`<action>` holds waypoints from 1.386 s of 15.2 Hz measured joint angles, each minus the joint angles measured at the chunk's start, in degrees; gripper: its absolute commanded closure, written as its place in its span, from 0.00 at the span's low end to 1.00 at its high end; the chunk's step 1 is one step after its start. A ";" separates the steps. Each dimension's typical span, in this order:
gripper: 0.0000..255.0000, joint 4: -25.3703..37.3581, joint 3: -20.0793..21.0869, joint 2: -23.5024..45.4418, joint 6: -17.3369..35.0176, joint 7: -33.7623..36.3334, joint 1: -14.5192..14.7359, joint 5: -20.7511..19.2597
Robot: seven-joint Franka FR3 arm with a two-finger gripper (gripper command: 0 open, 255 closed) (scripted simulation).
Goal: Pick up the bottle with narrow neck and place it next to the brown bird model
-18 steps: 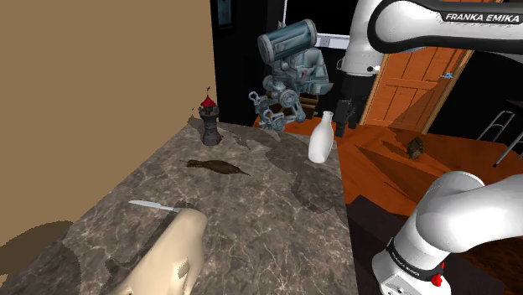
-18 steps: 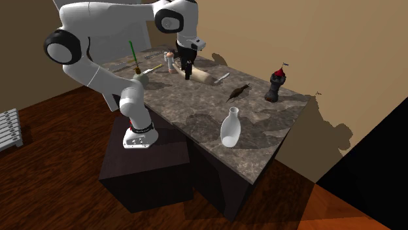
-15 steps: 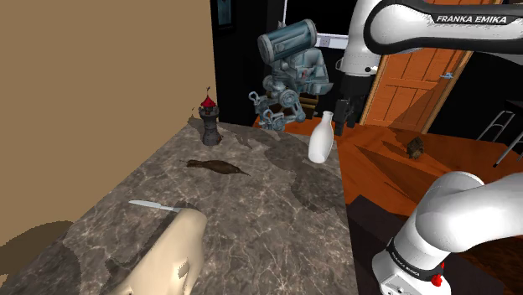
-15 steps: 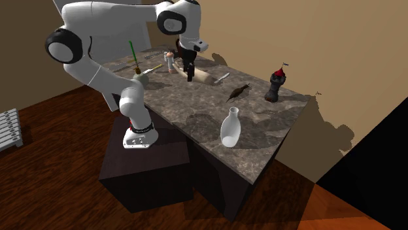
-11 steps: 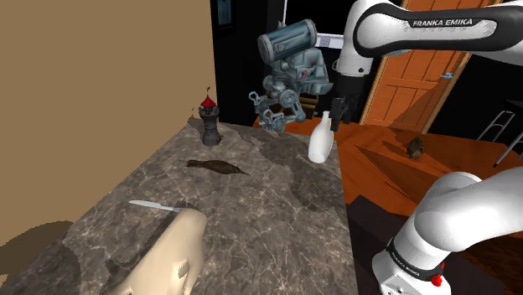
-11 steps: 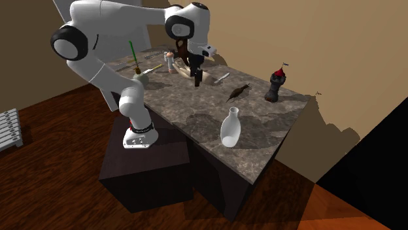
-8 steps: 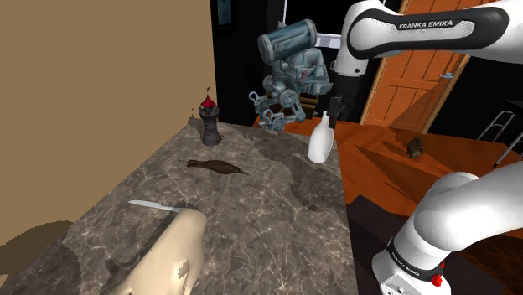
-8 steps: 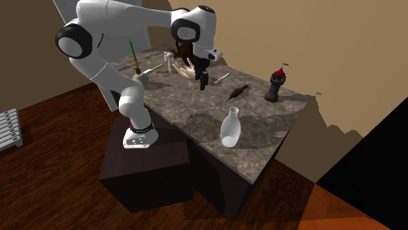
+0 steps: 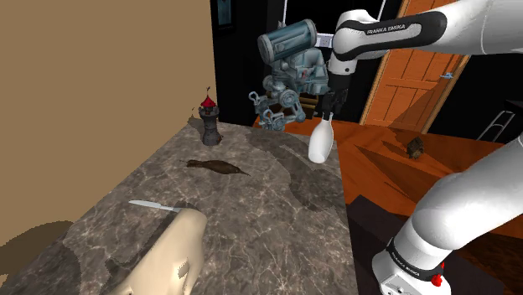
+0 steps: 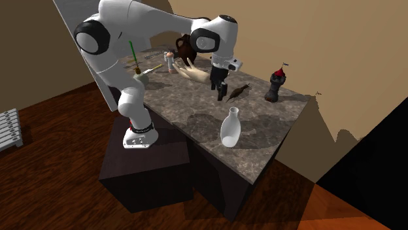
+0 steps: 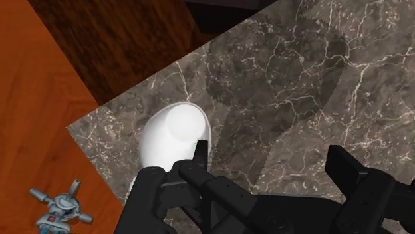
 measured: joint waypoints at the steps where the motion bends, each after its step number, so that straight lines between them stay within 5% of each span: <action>1: 0.00 1.16 -0.60 2.12 1.11 -0.84 -0.19 0.00; 10: 0.00 13.20 -4.88 16.51 4.78 -8.13 -2.58 1.04; 21: 0.00 9.10 -5.05 17.78 10.18 -8.43 -2.74 1.27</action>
